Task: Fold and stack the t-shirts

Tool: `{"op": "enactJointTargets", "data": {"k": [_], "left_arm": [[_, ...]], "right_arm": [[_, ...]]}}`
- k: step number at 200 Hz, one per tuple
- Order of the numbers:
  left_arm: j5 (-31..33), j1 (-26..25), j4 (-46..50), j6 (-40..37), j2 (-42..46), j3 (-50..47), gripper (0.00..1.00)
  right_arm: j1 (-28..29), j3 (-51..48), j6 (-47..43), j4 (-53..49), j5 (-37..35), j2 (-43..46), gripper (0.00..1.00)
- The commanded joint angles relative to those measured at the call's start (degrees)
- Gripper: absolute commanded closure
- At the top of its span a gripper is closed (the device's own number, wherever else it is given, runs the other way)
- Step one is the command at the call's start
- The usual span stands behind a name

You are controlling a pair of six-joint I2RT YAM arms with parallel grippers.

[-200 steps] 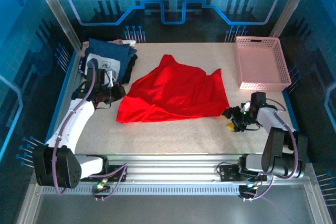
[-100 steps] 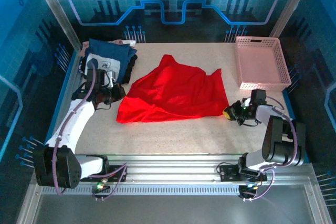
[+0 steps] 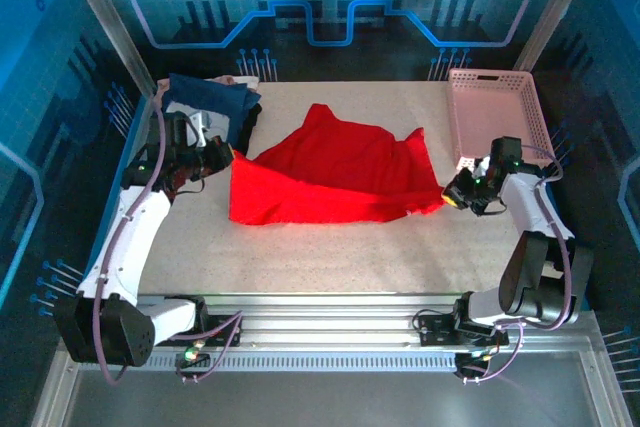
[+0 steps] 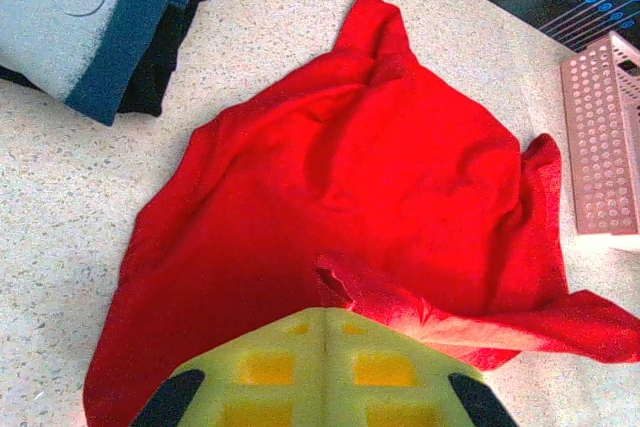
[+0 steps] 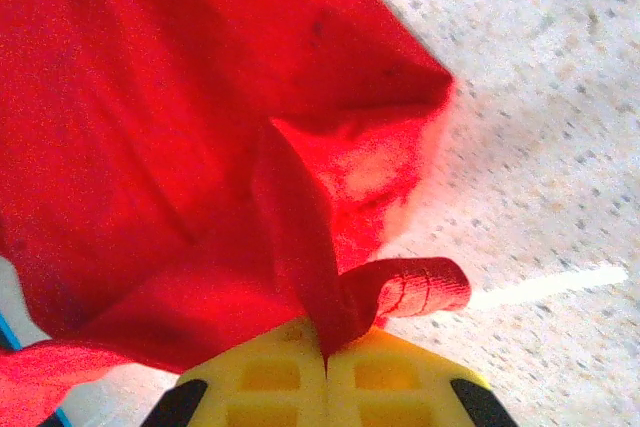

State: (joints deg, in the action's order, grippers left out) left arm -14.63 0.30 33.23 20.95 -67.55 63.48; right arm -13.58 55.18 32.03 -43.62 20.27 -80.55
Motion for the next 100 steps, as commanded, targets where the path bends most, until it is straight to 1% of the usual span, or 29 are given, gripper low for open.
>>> {"op": "enactJointTargets", "data": {"k": [1, 38, 54, 100], "left_arm": [[-0.57, 0.58, 1.47, 0.77, 0.90, 1.01, 1.00], [-0.62, 0.63, 2.44, 0.88, 1.97, 2.80, 1.00], [-0.90, 0.58, 2.69, 1.49, 2.57, 4.15, 1.00], [-1.62, 0.58, 3.34, 3.31, 3.16, 9.84, 1.00]], "right_arm": [[0.62, 1.86, -4.07, -6.44, -5.17, 1.46, 0.99], [1.52, 7.64, -9.50, -11.80, -12.01, 2.48, 0.99], [2.04, 10.99, -11.54, -13.43, -13.51, 3.47, 1.00], [5.80, 22.02, -19.01, -17.00, -20.53, 5.06, 1.00]]}}
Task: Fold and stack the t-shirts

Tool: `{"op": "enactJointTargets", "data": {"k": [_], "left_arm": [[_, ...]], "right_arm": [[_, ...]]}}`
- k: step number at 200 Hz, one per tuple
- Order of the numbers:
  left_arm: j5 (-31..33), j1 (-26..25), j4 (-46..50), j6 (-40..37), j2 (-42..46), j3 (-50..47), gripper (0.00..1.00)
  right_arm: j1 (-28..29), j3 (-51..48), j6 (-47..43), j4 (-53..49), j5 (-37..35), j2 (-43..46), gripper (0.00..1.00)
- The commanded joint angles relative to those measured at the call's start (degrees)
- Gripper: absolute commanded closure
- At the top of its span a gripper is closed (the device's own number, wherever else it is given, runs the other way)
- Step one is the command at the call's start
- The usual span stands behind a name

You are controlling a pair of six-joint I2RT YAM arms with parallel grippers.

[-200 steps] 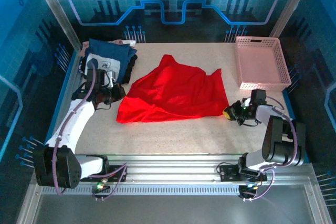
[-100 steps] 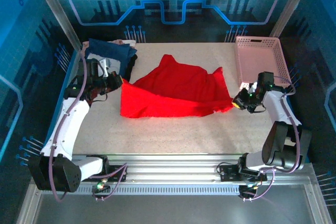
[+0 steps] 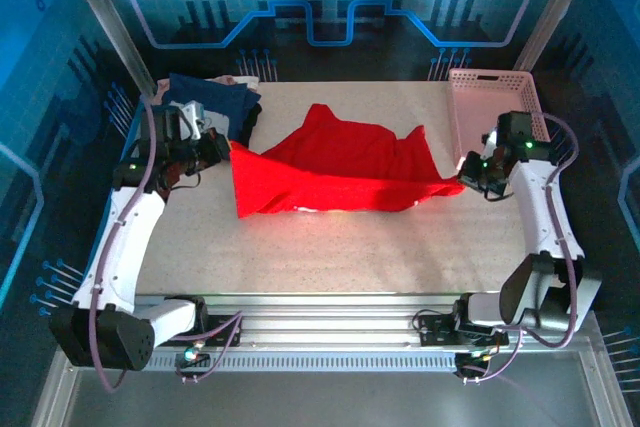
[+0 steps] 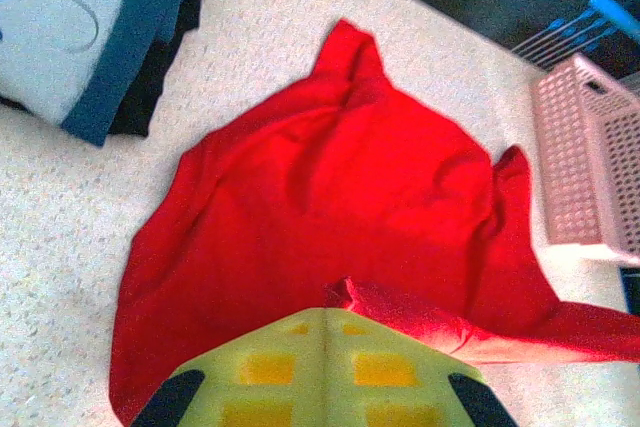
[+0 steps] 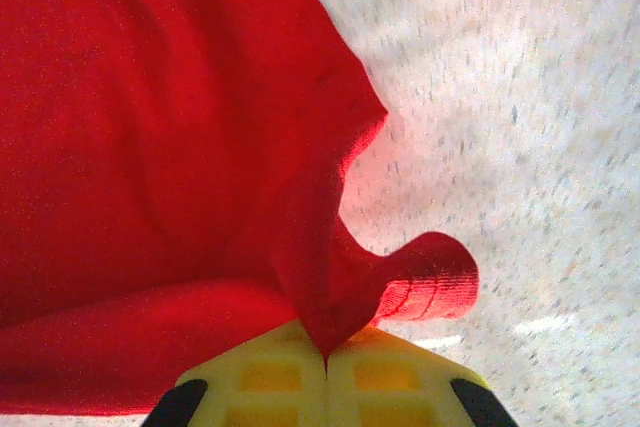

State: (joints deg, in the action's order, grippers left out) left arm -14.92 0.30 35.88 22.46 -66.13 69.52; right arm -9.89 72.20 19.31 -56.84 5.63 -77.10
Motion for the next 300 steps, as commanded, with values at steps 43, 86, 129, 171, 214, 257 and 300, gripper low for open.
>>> {"op": "enactJointTargets", "data": {"k": [43, 86, 129, 171, 214, 257, 300], "left_arm": [[-0.56, 0.58, 0.90, 3.11, 3.32, 7.43, 1.00], [3.34, 0.58, -1.05, 1.80, 0.82, 20.45, 1.00], [5.67, 0.78, -2.26, -1.72, -3.70, 31.56, 1.00], [7.00, 1.02, -2.96, -4.13, -9.89, 44.88, 1.00], [5.40, 1.02, -3.66, -3.33, -13.16, 52.00, 1.00], [6.35, 1.35, -4.40, -4.52, -3.84, 33.77, 1.00], [-4.99, -0.09, -13.31, 5.17, 2.67, 10.44, 1.00]], "right_arm": [[4.35, 9.69, -11.46, -3.75, -12.44, 3.69, 1.00], [1.27, 19.32, -13.68, 2.57, -4.93, 2.73, 0.99], [-1.92, 29.52, -14.29, 5.60, 0.21, -3.87, 1.00], [-3.87, 41.07, -14.37, 7.62, 3.29, -9.85, 1.00], [-4.59, 44.13, -13.44, 9.42, 7.50, -11.14, 1.00], [-4.61, 22.73, -14.80, 14.88, 10.40, -0.09, 1.00], [-4.44, 0.90, -11.77, 16.68, 15.04, 12.16, 1.00]]}}
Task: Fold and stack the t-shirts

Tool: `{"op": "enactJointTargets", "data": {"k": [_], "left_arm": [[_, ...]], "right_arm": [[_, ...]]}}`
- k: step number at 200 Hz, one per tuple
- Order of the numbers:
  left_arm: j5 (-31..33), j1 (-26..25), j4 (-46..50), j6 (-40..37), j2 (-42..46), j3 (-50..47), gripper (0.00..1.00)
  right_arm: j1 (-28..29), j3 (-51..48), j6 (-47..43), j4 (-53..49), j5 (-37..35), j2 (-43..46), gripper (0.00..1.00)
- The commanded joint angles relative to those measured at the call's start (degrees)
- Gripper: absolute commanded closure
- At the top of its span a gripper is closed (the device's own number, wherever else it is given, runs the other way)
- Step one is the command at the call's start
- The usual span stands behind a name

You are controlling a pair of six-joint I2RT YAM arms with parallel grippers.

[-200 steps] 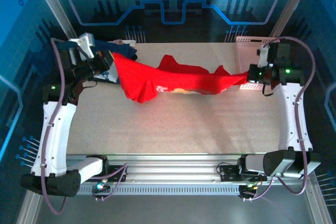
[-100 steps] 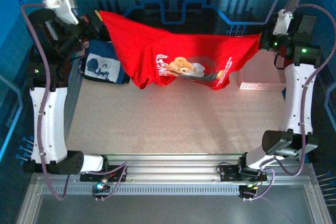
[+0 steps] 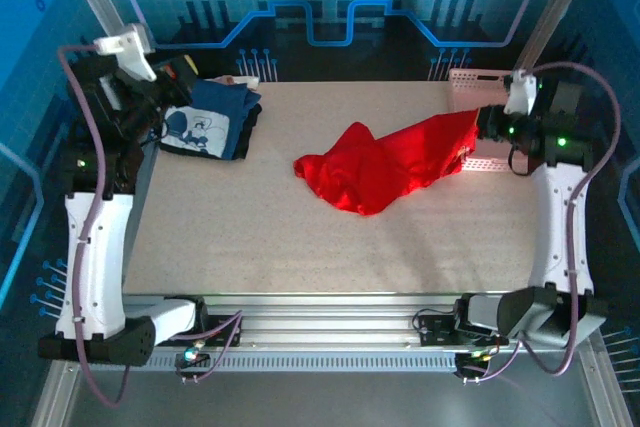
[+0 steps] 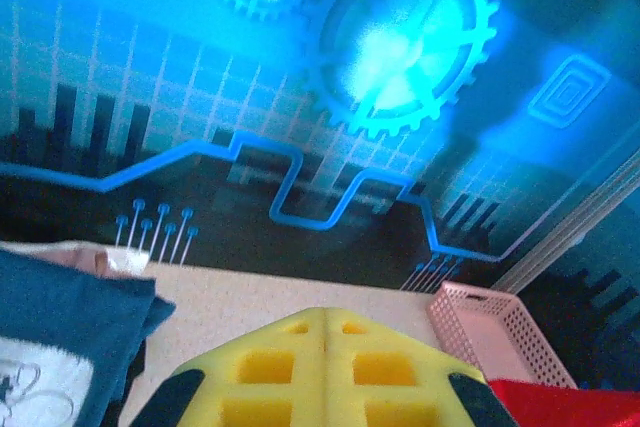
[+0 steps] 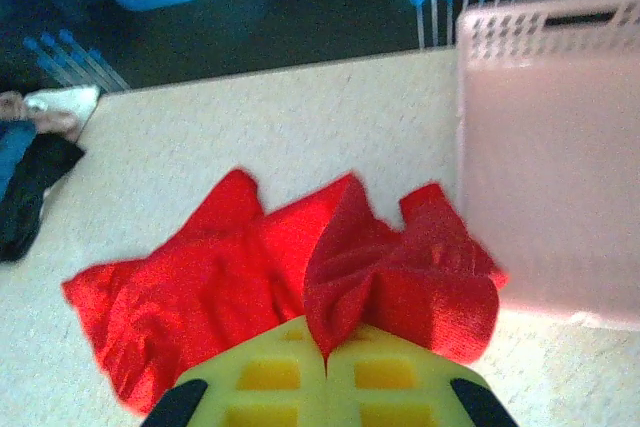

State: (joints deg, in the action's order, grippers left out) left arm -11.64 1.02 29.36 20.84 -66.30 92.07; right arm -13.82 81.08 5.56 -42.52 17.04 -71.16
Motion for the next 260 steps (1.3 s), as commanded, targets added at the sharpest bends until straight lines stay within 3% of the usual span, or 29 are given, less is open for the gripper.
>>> {"op": "enactJointTargets", "data": {"k": [1, 11, 30, 42, 64, 76, 110, 185, 215, 247, 260], "left_arm": [[-8.51, -1.00, -7.18, 7.25, 2.85, -12.76, 1.00], [-9.00, -4.03, -9.56, 8.88, 2.45, -17.81, 1.00], [-4.82, -12.12, -6.42, 4.63, -3.28, -18.90, 1.00], [-5.79, -14.96, -4.89, 4.50, -9.61, -16.98, 0.76], [-5.17, -19.14, -1.30, 3.46, -21.51, -10.12, 0.51], [-2.89, -21.76, 0.78, 1.40, -27.74, -6.03, 0.43], [-1.09, -25.03, 4.79, 2.58, -43.35, 1.15, 0.40], [5.25, -27.49, 10.72, 3.26, -59.31, 8.50, 0.36], [9.15, -28.56, 14.76, 2.11, -65.47, 11.41, 0.41], [12.13, -28.27, 16.07, -0.41, -67.17, 13.06, 0.97], [14.12, -27.01, 15.97, -0.65, -63.98, 13.80, 1.00]], "right_arm": [[-0.50, -8.45, 2.21, 2.32, 3.49, 6.47, 1.00], [-0.48, -13.14, 3.57, 2.07, 3.40, 8.97, 1.00], [-0.41, -20.03, 5.05, -0.01, 0.52, 12.58, 1.00], [-0.47, -23.04, 5.73, -2.04, -2.34, 14.03, 1.00], [-0.58, -26.50, 6.79, -5.69, -6.51, 15.46, 1.00], [-0.67, -27.89, 8.74, -6.81, -6.72, 15.86, 1.00], [-0.52, -32.69, 12.34, -6.34, -3.38, 16.64, 1.00], [-0.67, -30.99, 9.74, -5.14, -3.63, 14.30, 0.97], [-1.02, -26.67, 8.43, -5.07, -4.03, 10.99, 0.98], [-1.92, -23.44, 7.71, -5.03, -4.03, 8.82, 0.97], [-2.31, -22.40, 7.62, -4.91, -3.86, 8.13, 0.97]]}}
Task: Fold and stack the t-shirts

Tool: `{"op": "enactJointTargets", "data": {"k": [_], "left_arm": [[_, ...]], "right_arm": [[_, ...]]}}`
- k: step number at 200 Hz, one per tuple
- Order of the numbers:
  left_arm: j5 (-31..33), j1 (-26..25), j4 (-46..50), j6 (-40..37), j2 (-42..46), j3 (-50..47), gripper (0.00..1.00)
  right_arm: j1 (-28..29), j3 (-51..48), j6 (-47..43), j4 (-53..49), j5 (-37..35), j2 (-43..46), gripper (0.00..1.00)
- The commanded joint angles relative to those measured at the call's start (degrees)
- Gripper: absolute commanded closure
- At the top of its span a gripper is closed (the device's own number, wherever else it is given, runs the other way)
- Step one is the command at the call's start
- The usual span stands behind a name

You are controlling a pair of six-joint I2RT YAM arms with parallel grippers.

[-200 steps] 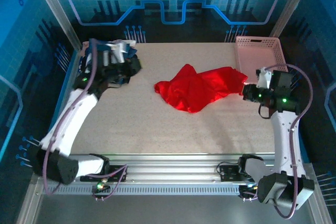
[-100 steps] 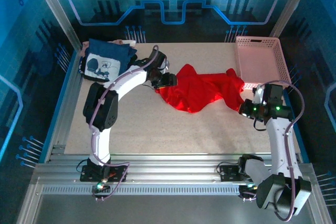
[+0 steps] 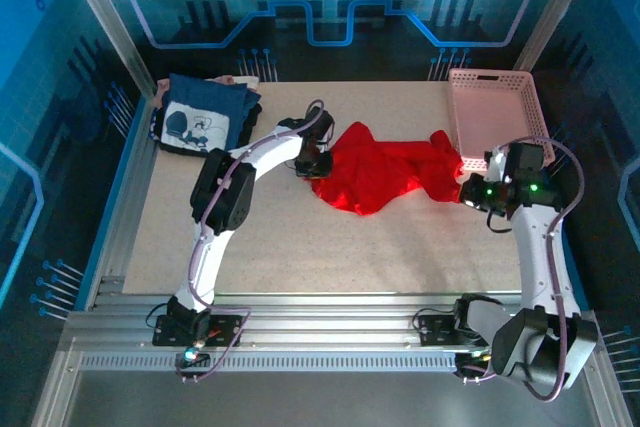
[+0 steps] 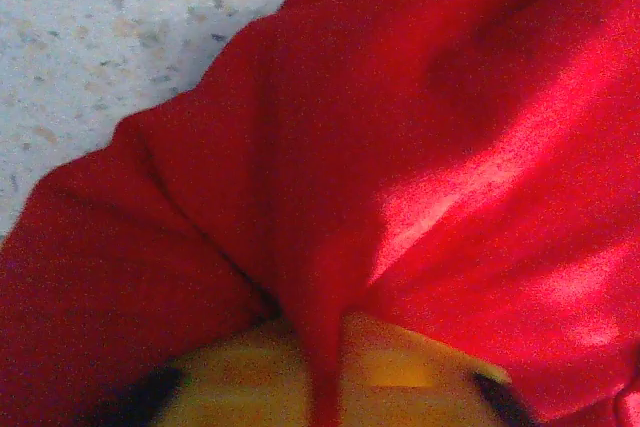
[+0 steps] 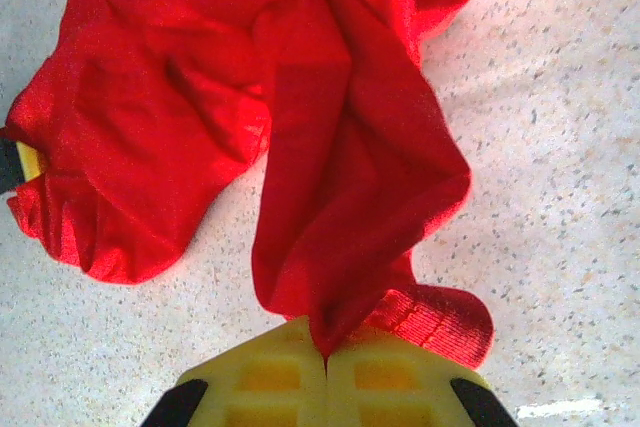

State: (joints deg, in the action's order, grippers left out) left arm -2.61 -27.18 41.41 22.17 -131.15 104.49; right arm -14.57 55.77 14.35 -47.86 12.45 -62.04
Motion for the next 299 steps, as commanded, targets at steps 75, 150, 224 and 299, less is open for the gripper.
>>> {"op": "enactJointTargets", "data": {"k": [75, 150, 224, 299], "left_arm": [[4.94, 5.80, 0.54, -2.85, 19.79, 31.87, 1.00], [-6.09, 5.18, -4.50, -1.44, 14.46, 53.37, 1.00], [-11.46, 10.15, -11.14, 1.43, 13.18, 51.78, 1.00], [-17.76, 19.04, -18.96, 4.06, 14.47, 50.61, 1.00]], "right_arm": [[-3.52, 10.62, -0.73, 2.18, 4.06, -7.61, 0.96], [-5.29, 15.45, 4.49, 5.34, 8.30, -14.42, 0.96], [-9.86, 26.25, 3.90, 4.93, 9.50, -19.16, 0.97], [-9.18, 48.56, 7.98, 5.81, 11.06, -29.41, 0.98]]}}
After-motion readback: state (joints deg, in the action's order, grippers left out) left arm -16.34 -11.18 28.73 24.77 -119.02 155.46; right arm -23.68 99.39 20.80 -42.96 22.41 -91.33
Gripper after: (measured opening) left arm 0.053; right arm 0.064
